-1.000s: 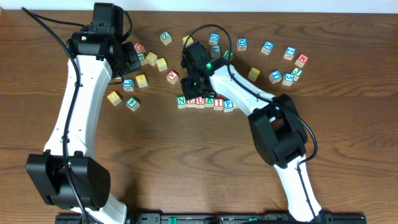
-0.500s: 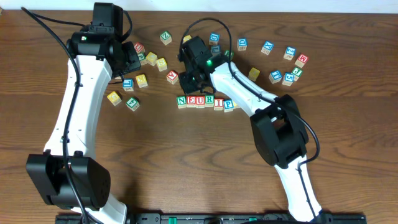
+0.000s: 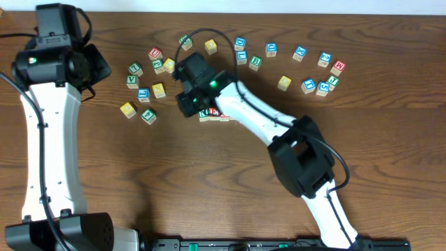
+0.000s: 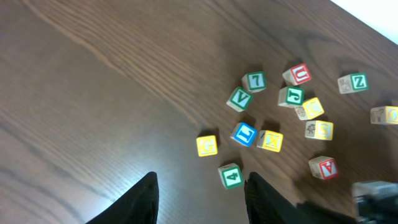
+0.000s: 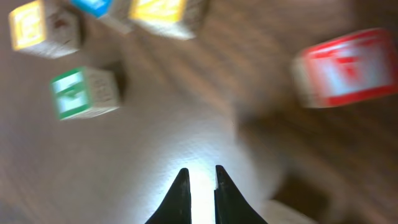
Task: Spell out NEURIPS
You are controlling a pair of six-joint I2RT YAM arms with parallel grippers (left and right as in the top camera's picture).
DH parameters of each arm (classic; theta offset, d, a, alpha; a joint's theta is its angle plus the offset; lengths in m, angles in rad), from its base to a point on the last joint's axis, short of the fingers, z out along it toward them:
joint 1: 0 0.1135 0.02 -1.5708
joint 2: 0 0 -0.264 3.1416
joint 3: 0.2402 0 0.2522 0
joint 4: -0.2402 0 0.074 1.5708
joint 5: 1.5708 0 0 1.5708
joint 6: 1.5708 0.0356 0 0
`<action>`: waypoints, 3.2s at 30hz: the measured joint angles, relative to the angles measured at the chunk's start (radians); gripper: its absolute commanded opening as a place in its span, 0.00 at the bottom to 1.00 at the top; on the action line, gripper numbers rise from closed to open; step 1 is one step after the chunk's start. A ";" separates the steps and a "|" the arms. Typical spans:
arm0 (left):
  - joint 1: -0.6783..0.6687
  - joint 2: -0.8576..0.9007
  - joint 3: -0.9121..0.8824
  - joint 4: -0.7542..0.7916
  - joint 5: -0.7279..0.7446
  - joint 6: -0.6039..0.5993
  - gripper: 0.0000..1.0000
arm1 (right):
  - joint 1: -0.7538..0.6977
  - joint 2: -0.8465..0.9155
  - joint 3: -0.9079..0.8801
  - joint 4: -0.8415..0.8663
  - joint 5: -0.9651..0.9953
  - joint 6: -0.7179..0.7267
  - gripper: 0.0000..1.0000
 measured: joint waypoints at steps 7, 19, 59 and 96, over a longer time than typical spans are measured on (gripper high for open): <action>0.003 0.004 0.000 -0.009 -0.002 -0.011 0.45 | 0.048 0.000 0.000 -0.024 0.071 0.043 0.09; 0.004 0.004 0.000 -0.024 -0.002 -0.022 0.45 | 0.046 0.001 0.000 -0.068 0.233 0.129 0.07; -0.074 0.027 -0.001 -0.010 0.031 -0.049 0.45 | -0.068 -0.047 0.000 -0.170 0.259 0.184 0.06; -0.265 0.028 -0.087 0.078 0.048 -0.075 0.45 | -0.203 -0.114 -0.175 -0.161 0.179 0.119 0.01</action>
